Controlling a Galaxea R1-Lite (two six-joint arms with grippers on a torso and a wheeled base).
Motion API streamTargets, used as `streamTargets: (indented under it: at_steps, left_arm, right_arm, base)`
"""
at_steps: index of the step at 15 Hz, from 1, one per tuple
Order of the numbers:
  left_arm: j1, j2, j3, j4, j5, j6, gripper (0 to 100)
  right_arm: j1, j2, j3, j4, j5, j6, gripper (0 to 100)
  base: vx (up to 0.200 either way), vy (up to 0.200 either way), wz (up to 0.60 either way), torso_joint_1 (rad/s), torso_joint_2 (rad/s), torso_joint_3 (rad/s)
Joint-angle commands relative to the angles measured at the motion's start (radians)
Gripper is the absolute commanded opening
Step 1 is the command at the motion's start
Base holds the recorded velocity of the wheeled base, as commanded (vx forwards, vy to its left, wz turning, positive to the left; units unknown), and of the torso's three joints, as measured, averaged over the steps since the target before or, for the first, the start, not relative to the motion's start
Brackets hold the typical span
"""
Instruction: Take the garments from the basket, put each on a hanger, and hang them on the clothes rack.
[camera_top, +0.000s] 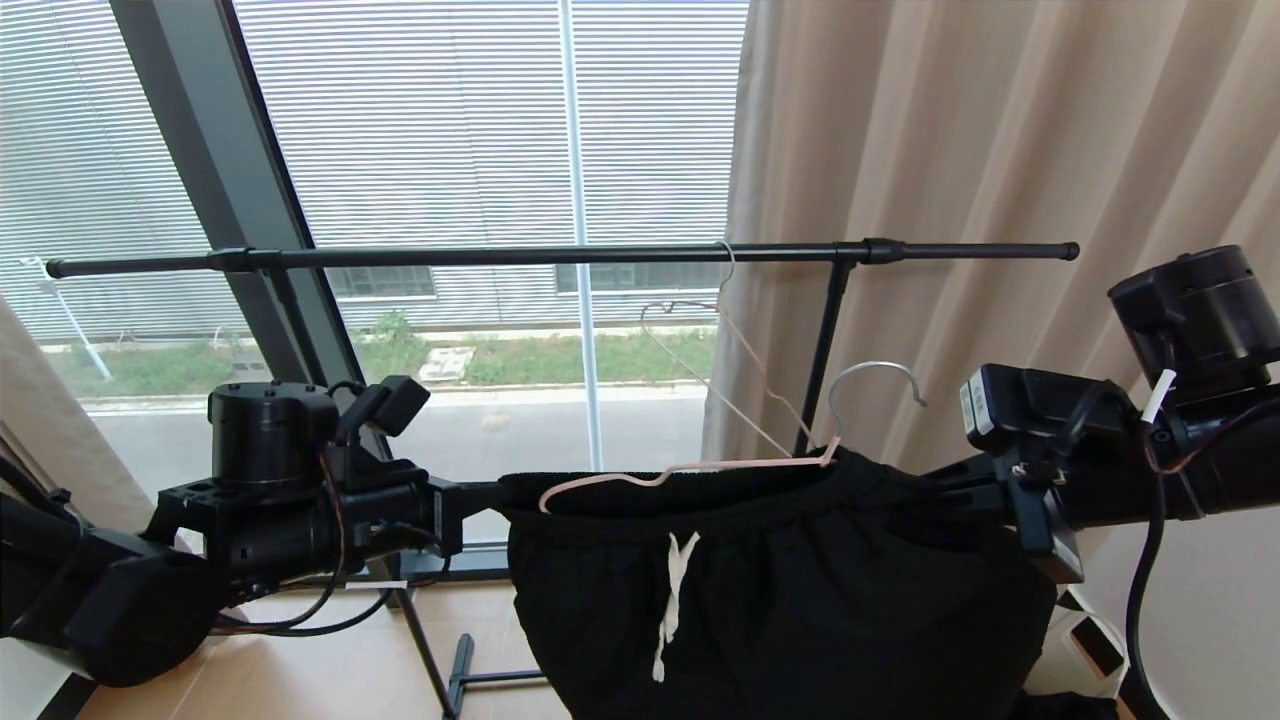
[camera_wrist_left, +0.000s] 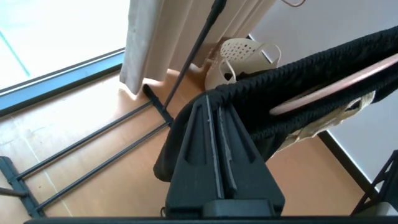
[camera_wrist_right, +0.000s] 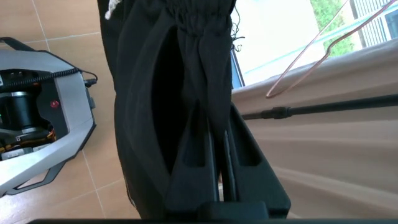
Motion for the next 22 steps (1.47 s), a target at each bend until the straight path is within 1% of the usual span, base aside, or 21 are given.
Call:
streamTargets:
  at_steps: [1,2,3,5,6,7,8,9,10,11,12,13,15,17,18,19,20,22]
  left_arm:
    - [-0.006,-0.047,-0.068,0.071,0.009,0.025,0]
    - [-0.006,-0.051,-0.077,0.091,0.009,0.030,0]
    - [-0.006,-0.073,-0.110,0.164,0.009,0.040,0]
    - [-0.006,-0.093,-0.146,0.256,0.009,0.043,0]
    - [-0.006,-0.099,-0.163,0.289,0.009,0.045,0]
    - [-0.009,-0.117,-0.193,0.347,0.011,0.051,0]
    - [-0.016,-0.132,-0.218,0.410,0.012,0.073,0]
    - [-0.022,-0.140,-0.244,0.476,0.030,0.091,0]
    - [-0.033,-0.145,-0.275,0.545,0.069,0.106,0]
    - [-0.042,-0.145,-0.293,0.583,0.095,0.116,0]
    - [-0.050,-0.146,-0.318,0.637,0.115,0.139,0]
    - [-0.053,-0.146,-0.327,0.655,0.116,0.146,0]
    - [-0.068,-0.155,-0.336,0.686,0.129,0.148,0]
    - [-0.091,-0.166,-0.361,0.740,0.188,0.151,0]
    - [-0.096,-0.175,-0.373,0.767,0.195,0.154,0]
    - [-0.102,-0.186,-0.393,0.816,0.195,0.162,0]
    - [-0.105,-0.189,-0.411,0.842,0.195,0.163,0]
    - [-0.121,-0.186,-0.434,0.855,0.205,0.163,0]
  right_arm:
    - [0.017,0.002,0.035,-0.027,0.001,-0.004,0]
    - [0.018,0.002,0.042,-0.038,0.001,-0.004,0]
    - [0.029,0.003,0.054,-0.058,-0.009,-0.004,0]
    - [0.034,0.002,0.054,-0.059,-0.041,-0.006,0]
    - [0.037,0.000,0.057,-0.059,-0.045,-0.006,0]
    - [0.044,0.000,0.058,-0.061,-0.061,-0.006,0]
    - [0.046,0.000,0.058,-0.062,-0.082,-0.006,0]
    - [0.046,0.000,0.057,-0.064,-0.087,-0.006,0]
    - [0.044,0.000,0.055,-0.067,-0.091,-0.009,0]
    - [0.043,0.002,0.060,-0.084,-0.113,-0.009,0]
    - [0.038,0.003,0.086,-0.148,-0.162,-0.009,0]
    - [0.035,0.005,0.112,-0.196,-0.167,-0.009,0]
    - [0.035,0.029,0.216,-0.354,-0.170,-0.009,0]
    - [0.035,0.040,0.305,-0.492,-0.174,-0.010,0]
    - [0.035,0.038,0.328,-0.530,-0.173,-0.010,0]
    - [0.035,0.038,0.362,-0.572,-0.173,-0.010,0]
    - [0.035,0.040,0.377,-0.592,-0.174,-0.012,0]
    - [0.037,0.041,0.379,-0.599,-0.174,-0.012,0]
  base:
    - [0.000,0.000,0.00,0.000,0.00,0.000]
    - [0.000,0.000,0.00,0.000,0.00,0.000]
    - [0.000,0.000,0.00,0.000,0.00,0.000]
    - [0.000,0.000,0.00,0.000,0.00,0.000]
    - [0.000,0.000,0.00,0.000,0.00,0.000]
    - [0.000,0.000,0.00,0.000,0.00,0.000]
    - [0.000,0.000,0.00,0.000,0.00,0.000]
    - [0.000,0.000,0.00,0.000,0.00,0.000]
    - [0.000,0.000,0.00,0.000,0.00,0.000]
    - [0.000,0.000,0.00,0.000,0.00,0.000]
    - [0.000,0.000,0.00,0.000,0.00,0.000]
    - [0.000,0.000,0.00,0.000,0.00,0.000]
    - [0.000,0.000,0.00,0.000,0.00,0.000]
    - [0.000,0.000,0.00,0.000,0.00,0.000]
    - [0.000,0.000,0.00,0.000,0.00,0.000]
    - [0.000,0.000,0.00,0.000,0.00,0.000]
    - [0.000,0.000,0.00,0.000,0.00,0.000]
    - [0.000,0.000,0.00,0.000,0.00,0.000]
